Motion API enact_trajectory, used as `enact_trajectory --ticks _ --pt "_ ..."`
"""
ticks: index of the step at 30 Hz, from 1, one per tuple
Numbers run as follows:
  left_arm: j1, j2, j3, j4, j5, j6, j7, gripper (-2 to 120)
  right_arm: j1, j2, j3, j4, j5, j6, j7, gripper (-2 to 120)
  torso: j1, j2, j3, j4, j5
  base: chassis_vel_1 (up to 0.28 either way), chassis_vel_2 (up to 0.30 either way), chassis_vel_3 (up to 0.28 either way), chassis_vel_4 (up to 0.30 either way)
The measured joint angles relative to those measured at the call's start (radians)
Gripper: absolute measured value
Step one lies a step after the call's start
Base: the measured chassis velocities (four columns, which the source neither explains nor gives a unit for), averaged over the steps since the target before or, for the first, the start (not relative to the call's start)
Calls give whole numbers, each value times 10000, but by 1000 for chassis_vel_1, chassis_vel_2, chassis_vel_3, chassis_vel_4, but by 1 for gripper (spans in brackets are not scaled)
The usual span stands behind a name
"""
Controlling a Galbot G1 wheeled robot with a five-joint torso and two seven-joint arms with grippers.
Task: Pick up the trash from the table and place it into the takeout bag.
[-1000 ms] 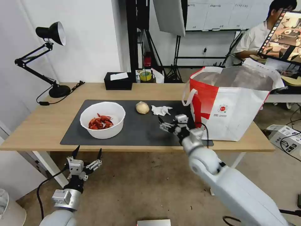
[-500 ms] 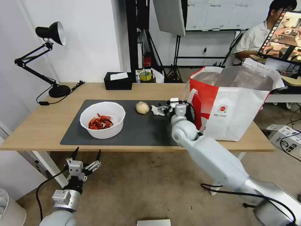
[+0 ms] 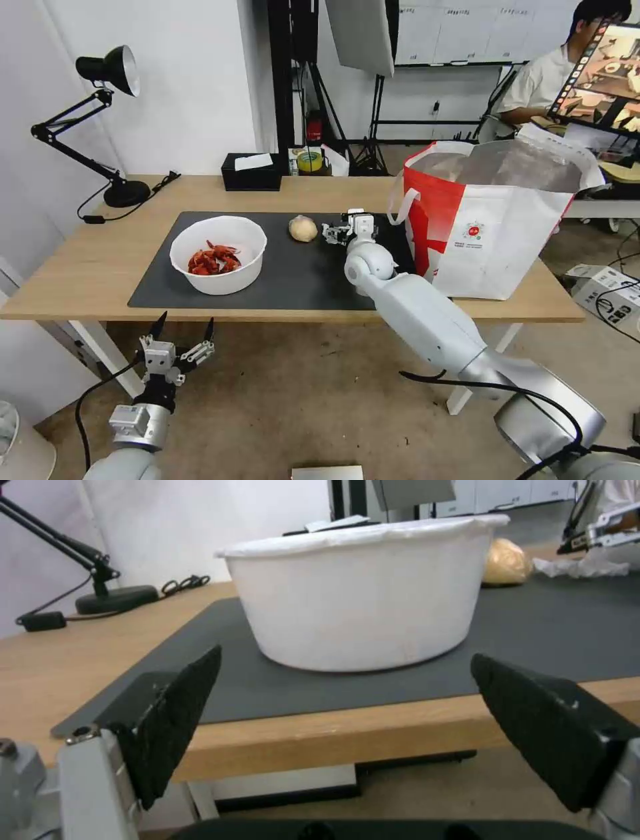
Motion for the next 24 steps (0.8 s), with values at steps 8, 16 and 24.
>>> enact_trajectory --ticks 8,16,24 --pt "-102 12 142 -37 -137 5 -1 100 55 6 -33 -148 152 -369 -352 100 0 0 0 0 0 0 0 0 0" --pt "-171 12 228 -45 -469 192 -31 100 79 5 -21 -275 385 -510 -456 100 0 0 0 0 0 0 0 0 0" --pt "-189 35 238 -118 -497 205 -43 100 83 94 63 -417 585 -549 -476 76 -1 0 0 -1 0 0 0 0 0"
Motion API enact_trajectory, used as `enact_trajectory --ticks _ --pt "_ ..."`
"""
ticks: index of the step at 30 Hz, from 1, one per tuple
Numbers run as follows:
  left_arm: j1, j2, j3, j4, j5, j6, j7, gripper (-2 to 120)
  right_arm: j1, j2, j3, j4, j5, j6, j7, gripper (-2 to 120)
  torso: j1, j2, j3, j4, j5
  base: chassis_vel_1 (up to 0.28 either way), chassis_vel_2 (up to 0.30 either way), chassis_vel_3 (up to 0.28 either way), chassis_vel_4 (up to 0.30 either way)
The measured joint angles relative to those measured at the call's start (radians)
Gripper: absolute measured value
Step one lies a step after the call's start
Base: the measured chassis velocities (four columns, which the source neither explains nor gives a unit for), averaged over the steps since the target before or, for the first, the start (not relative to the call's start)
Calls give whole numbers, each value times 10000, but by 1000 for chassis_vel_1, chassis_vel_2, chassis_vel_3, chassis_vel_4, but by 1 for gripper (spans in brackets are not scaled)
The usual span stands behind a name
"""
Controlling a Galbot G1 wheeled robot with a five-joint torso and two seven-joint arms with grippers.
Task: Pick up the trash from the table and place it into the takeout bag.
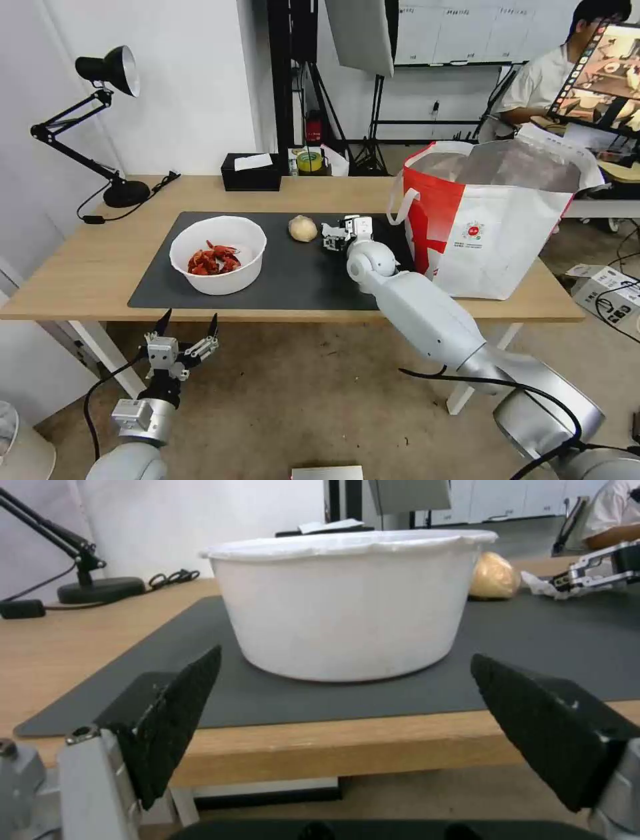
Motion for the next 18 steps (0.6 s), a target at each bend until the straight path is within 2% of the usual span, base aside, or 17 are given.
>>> enact_trajectory --ticks 2,5,6,7,10,11,12,14,16,18 --pt "-12 12 6 -3 -6 0 -1 100 -34 3 4 29 1 20 6 66 0 0 -1 -2 0 0 0 0 0" --pt "-15 12 21 -6 -6 0 -1 100 -59 -2 5 79 12 34 7 59 0 0 0 -2 -1 0 0 0 0" --pt "-15 11 32 -7 -7 0 -2 100 -77 -22 3 129 48 42 13 52 1 0 0 -2 -1 0 0 0 0" --pt "-15 11 32 -7 -7 0 -2 100 -77 -22 3 129 48 42 13 52 1 0 0 -2 -1 0 0 0 0" --pt "-14 6 52 -18 -5 1 -2 100 -121 -67 -5 218 99 75 19 39 0 0 0 -2 0 0 0 0 0" --pt "-14 6 52 -18 -5 1 -2 100 -121 -67 -5 218 99 75 19 39 0 0 0 -2 0 0 0 0 0" --pt "-12 6 59 -30 -4 0 -2 100 -135 -84 -6 246 107 106 19 32 0 1 0 -1 0 0 0 0 0" --pt "-14 10 74 -38 -2 1 -2 100 -167 -119 -18 303 117 241 -11 22 0 0 1 0 0 0 0 0 0" --pt "-16 13 82 -38 0 0 -3 100 -184 -139 -25 342 124 315 -61 18 1 0 1 2 0 0 0 0 0" --pt "-25 17 113 -41 3 1 -6 100 -279 -220 -32 539 88 705 -217 10 1 -1 2 6 3 0 0 0 0"
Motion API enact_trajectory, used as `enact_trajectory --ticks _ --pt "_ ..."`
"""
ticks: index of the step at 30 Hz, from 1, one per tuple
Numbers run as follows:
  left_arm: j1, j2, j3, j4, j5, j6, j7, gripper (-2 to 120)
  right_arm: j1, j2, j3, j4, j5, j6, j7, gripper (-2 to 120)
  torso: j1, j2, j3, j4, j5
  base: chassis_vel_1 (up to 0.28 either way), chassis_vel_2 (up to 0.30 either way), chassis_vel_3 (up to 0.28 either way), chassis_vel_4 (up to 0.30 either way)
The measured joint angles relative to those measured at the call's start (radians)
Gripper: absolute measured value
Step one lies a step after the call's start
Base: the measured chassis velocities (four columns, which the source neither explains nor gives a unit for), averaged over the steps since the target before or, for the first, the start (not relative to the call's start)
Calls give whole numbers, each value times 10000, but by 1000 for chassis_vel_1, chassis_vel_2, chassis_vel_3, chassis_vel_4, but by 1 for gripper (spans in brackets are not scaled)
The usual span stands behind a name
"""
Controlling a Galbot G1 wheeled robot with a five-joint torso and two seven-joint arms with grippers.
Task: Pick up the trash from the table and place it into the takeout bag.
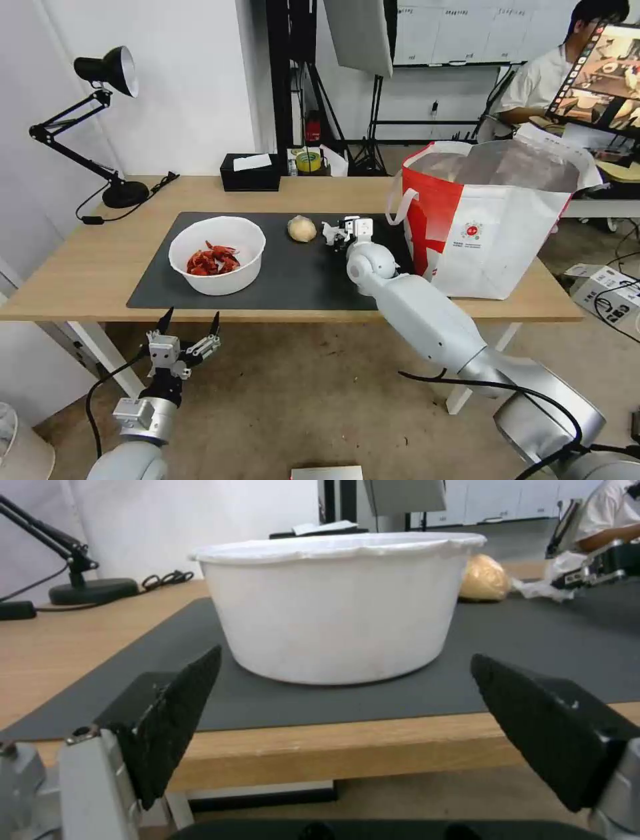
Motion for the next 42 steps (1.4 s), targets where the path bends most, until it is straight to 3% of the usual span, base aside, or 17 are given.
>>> enact_trajectory --ticks 3,17,20,24,26,28,29,36,42 --pt "-9 0 29 -22 6 0 -5 100 -142 -184 -6 375 -256 394 -128 0 0 0 0 0 0 0 0 0 0" --pt "15 -87 101 -202 147 1 -247 100 -1818 -1816 433 3829 -2720 1993 -755 0 -1 1 -1 -5 -1 0 0 0 0" --pt "105 -87 80 -325 186 16 -264 100 -2520 -2077 1015 4654 -4116 2869 -1144 0 -1 1 -2 -5 -2 0 0 0 0" --pt "157 -67 44 -370 217 27 -265 100 -2842 -2251 1423 5266 -4619 3195 -1201 0 -1 1 -2 -5 1 0 0 0 0" --pt "208 -93 29 -373 272 29 -267 100 -3075 -2573 1946 6007 -5011 3311 -975 0 -1 1 -2 -5 -1 0 0 0 0" --pt "260 -153 78 -349 410 30 -266 100 -3343 -3345 2803 7050 -5601 3147 -102 0 -1 1 -3 -5 -2 0 0 0 0" --pt "262 -169 104 -349 434 30 -266 100 -3405 -3586 3033 7269 -5677 2925 406 0 -1 1 -2 -5 0 0 0 0 0" --pt "110 -98 177 -407 388 149 -266 100 -3409 -4345 3625 7375 -4892 2449 1387 0 -1 1 -2 -6 0 0 0 0 0" --pt "110 -72 250 -496 318 225 -270 100 -3190 -4755 3844 7092 -4005 2258 1569 0 -1 1 -2 -7 1 0 0 0 0"
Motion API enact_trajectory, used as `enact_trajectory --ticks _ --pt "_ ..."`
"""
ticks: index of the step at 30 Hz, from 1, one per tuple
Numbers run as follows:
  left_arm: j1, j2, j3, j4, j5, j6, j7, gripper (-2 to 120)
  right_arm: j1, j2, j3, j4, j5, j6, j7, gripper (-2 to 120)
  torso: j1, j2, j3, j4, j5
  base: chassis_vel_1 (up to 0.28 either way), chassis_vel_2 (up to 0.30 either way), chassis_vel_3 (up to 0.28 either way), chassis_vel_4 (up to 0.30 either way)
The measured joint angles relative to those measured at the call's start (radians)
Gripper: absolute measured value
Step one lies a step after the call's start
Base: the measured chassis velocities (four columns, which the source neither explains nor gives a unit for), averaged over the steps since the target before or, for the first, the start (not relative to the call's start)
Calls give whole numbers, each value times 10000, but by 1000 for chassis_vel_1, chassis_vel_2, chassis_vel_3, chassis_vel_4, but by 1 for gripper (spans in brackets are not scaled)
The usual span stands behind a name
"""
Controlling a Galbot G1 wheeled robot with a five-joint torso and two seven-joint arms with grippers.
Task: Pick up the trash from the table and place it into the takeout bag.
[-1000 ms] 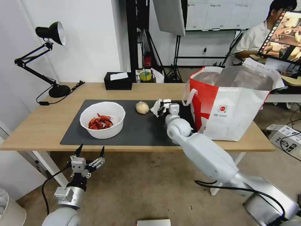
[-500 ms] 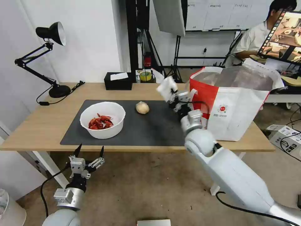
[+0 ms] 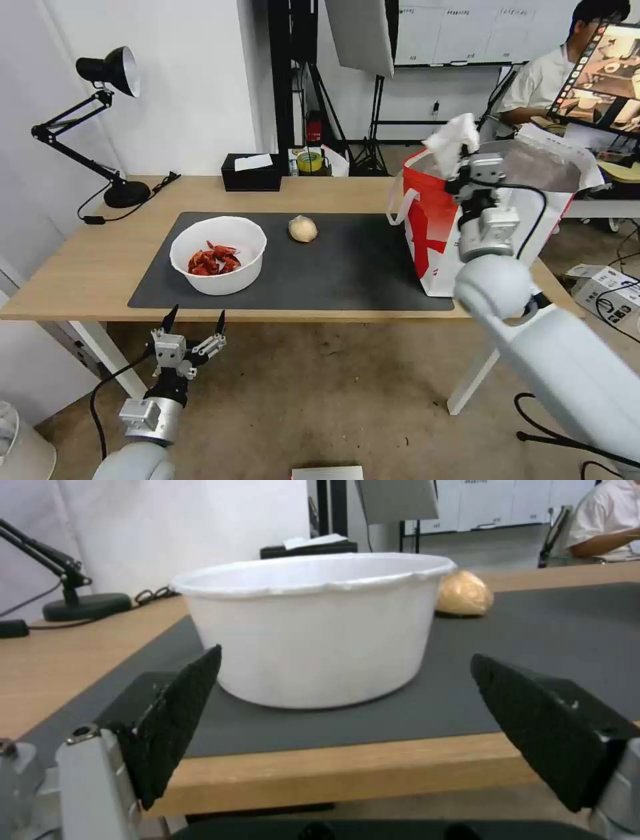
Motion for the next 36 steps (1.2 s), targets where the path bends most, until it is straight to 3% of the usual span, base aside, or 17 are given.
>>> enact_trajectory --ticks 10,25,28,29,31,32,36 --pt "62 -73 220 -18 70 1 2 100 300 10 -58 -406 773 -458 28 0 0 0 0 2 -2 0 0 0 0" --pt "81 -14 256 -70 50 -3 21 100 279 -163 26 -266 891 -825 98 54 0 0 1 2 -2 0 0 0 0" --pt "72 6 256 -69 43 -3 20 100 250 -168 27 -236 923 -859 96 59 0 0 1 2 -3 0 0 0 0" --pt "49 32 254 -70 24 -3 23 100 156 -157 37 -180 971 -910 94 69 0 0 1 3 -3 0 0 0 0" --pt "49 32 254 -70 24 -3 23 100 156 -157 37 -180 971 -910 94 69 0 0 1 3 -3 0 0 0 0" --pt "45 38 253 -70 21 -3 23 100 91 -142 45 -163 996 -917 91 81 0 0 0 2 -3 0 0 0 0" --pt "4 68 219 -73 -36 -3 24 100 45 -128 100 -177 1122 -920 73 95 0 -1 1 2 -3 0 0 0 0"
